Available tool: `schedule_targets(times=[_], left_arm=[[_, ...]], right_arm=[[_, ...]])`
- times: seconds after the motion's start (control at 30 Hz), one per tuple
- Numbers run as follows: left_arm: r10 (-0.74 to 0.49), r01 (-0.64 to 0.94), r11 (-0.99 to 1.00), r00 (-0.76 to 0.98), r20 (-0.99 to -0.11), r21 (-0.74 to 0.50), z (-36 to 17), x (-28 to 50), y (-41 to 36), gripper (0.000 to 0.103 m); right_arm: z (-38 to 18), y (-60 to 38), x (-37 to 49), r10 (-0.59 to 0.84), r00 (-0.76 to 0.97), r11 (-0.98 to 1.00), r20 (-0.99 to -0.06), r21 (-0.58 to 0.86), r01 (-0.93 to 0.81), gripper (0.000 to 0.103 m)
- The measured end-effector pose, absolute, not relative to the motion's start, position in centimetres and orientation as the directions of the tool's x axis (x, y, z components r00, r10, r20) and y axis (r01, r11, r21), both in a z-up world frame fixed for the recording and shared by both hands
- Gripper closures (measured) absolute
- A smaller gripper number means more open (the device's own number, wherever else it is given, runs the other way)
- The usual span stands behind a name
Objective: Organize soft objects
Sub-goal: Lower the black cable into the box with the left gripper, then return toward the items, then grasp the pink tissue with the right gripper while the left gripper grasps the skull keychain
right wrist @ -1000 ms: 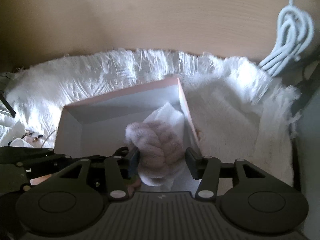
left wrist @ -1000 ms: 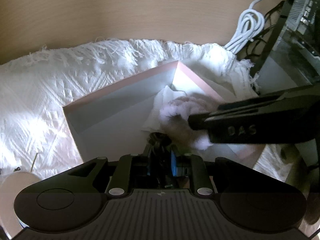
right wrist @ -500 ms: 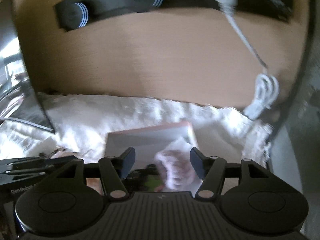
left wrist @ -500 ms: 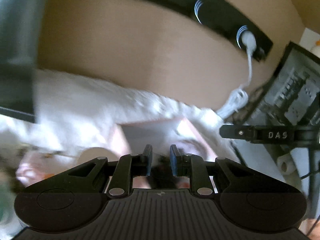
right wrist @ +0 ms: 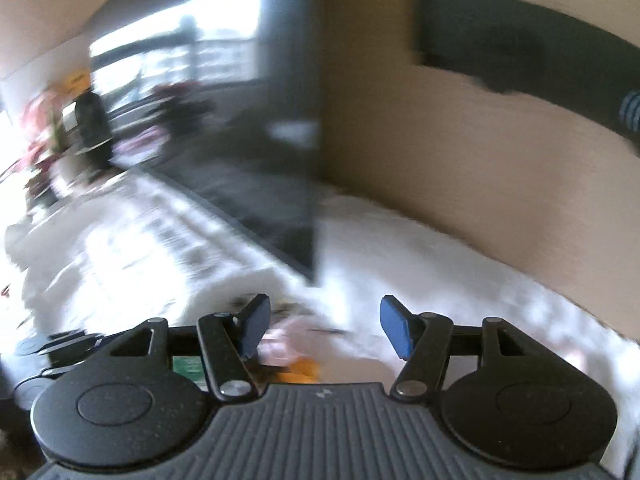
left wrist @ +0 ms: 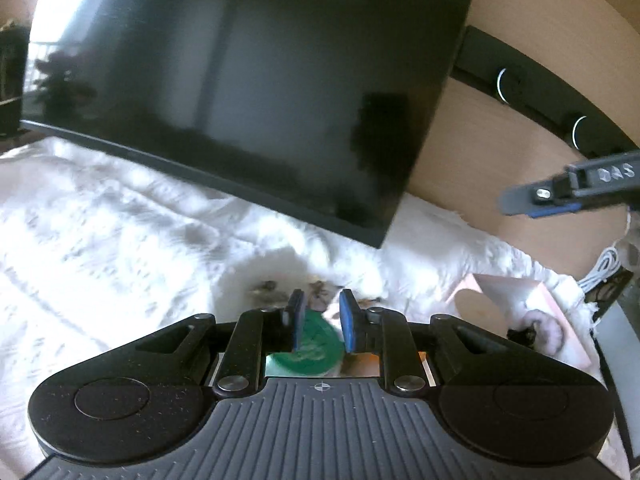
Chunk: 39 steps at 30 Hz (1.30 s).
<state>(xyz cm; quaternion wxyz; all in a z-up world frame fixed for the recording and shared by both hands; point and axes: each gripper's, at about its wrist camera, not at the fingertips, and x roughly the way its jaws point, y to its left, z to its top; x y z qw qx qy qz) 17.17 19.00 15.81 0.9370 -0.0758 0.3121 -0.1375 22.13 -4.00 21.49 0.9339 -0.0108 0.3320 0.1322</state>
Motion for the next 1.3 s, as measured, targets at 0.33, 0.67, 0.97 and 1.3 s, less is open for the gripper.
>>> schedule_targets(times=[0.33,0.67,0.97,1.3], left_arm=[[-0.469,0.362,0.883,0.668,-0.577,-0.299,12.7,15.7,18.5,0.082],[-0.493,0.338,0.869,0.633,-0.596,-0.361,13.0,19.0,19.7,0.082],[-0.368,0.216,0.930,0.529,-0.765,-0.298,14.1,30.7,20.9,0.082],[-0.202,0.078,0.979,0.256,-0.946,-0.188,7.5,39.6,17.9,0.081]], right_arm=[[13.3,1.8,30.5,0.259,0.536,0.946,-0.803,0.099,-0.309,0.042],[6.9,3.4,37.2,0.231,0.427,0.964,-0.874,0.145,-0.224,0.060],[9.8,-0.2,36.0,0.289,0.462,0.948,-0.839,0.184,-0.260,0.098],[11.7,-4.0,34.7,0.339,0.506,0.938,-0.793,0.240,-0.251,0.098]])
